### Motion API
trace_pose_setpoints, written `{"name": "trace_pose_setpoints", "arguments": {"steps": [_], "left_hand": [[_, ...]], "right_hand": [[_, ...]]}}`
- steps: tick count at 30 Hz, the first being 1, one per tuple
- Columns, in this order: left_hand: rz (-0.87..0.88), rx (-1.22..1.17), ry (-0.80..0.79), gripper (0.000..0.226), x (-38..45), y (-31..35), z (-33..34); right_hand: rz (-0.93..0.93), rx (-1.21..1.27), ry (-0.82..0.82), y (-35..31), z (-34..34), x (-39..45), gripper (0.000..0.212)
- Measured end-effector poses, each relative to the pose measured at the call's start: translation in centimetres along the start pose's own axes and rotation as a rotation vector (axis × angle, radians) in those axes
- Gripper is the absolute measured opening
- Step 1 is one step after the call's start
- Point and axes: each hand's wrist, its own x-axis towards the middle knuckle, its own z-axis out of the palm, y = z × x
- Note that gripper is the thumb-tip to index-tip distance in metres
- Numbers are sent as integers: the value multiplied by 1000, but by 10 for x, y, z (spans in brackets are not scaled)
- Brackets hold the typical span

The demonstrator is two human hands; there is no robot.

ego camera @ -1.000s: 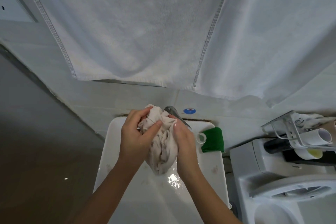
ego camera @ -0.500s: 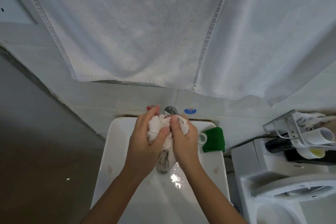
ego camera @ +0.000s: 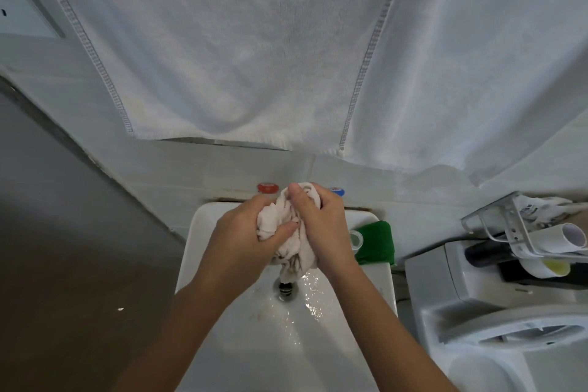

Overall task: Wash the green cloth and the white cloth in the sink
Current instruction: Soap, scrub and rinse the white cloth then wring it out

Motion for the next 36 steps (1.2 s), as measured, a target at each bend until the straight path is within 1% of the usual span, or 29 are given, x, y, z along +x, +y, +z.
{"name": "trace_pose_setpoints", "arguments": {"steps": [2,3,4,6,8,9,12,13,15,17,19,21,22,23,24,25,26,27,29,31,33,36], "left_hand": [[-27,-53,137,24,-3,-3,5],[-61,-127,205,26,-2,-4,5],[-89,-205,277,25,-1,-6,4],[-125,-317,406,19,3,-7,-1],[-140,-371,480,20,5,-7,-5],[-143,-389,481,19,6,-7,-6],[-171,-396,374,18,3,-8,-9],[-168,-355,347,19,2,-12,-10],[-155,-223,271,22,0,-18,-16],[-121,-154,133,36,0,-21,-22],[-123,-180,-15,52,-1,-19,-19],[-114,-167,-127,68,-5,-14,-9],[-114,-196,-176,72,-7,-10,-3],[-127,-285,-219,74,-9,-8,2],[-166,-425,-244,72,-11,-4,6],[-221,-567,-236,67,-11,0,9],[-280,-656,-188,62,-11,2,12],[-319,-663,-104,54,-11,5,16],[-338,-499,98,38,-11,8,26],[-279,-305,257,26,-10,7,33],[-179,-157,305,20,-8,1,31],[-72,116,362,25,8,-17,15]], "right_hand": [[68,24,-20,5,2,-4,13],[104,28,-30,8,4,-8,19],[122,36,-45,12,5,-13,31],[127,107,-64,21,6,-24,50],[112,167,-69,29,10,-36,54],[103,170,-56,29,14,-41,51],[49,165,72,33,22,-45,33],[37,170,117,31,23,-43,28],[39,194,147,27,23,-38,23],[74,234,165,23,22,-32,26],[109,250,225,20,24,-27,18],[140,243,318,17,30,-24,14],[141,236,358,17,32,-22,13],[141,233,387,17,34,-20,12],[143,242,404,17,35,-18,12],[148,253,414,16,35,-17,12],[156,255,415,17,36,-15,11],[160,243,413,17,37,-15,11],[155,219,404,19,41,-16,11],[148,192,399,19,41,-15,16],[142,107,361,17,35,-12,25],[98,-61,261,15,29,-19,36]]}}
